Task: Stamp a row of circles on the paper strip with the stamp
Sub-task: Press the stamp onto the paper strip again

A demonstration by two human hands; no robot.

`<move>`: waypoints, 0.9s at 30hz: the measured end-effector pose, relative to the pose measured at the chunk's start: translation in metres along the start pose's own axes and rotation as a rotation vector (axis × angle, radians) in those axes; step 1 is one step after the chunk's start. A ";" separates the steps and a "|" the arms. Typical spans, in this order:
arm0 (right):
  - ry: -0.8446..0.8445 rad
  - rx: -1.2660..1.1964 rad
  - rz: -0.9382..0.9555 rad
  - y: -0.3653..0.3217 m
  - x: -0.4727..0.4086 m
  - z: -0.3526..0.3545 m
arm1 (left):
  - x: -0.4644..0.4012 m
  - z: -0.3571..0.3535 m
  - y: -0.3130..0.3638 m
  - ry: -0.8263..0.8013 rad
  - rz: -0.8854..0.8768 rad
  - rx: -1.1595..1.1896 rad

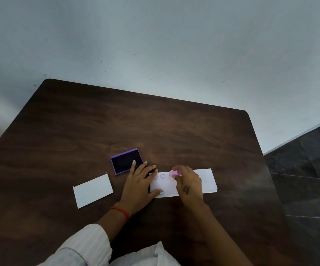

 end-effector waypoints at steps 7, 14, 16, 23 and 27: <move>-0.125 0.224 0.026 0.002 -0.006 -0.009 | -0.001 -0.001 0.000 0.015 -0.004 0.018; -0.168 0.280 0.062 -0.002 -0.007 -0.010 | -0.001 -0.001 -0.001 0.027 -0.008 0.023; -0.183 0.295 0.075 -0.003 -0.007 -0.008 | -0.001 -0.001 -0.001 0.033 -0.010 0.027; -0.224 0.374 0.121 -0.013 -0.008 -0.005 | 0.000 -0.001 -0.001 0.031 -0.015 0.030; -0.156 0.370 0.202 -0.012 -0.008 -0.004 | 0.000 -0.001 -0.001 0.035 -0.015 0.034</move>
Point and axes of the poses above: each hand's wrist, its own x-axis away from the middle knuckle, its own z-axis out of the back of the hand, y = z × x, the point moved 1 cm from there along -x, towards the middle knuckle, and after that the axes turned 2 degrees about y, right-handed, at the moved point
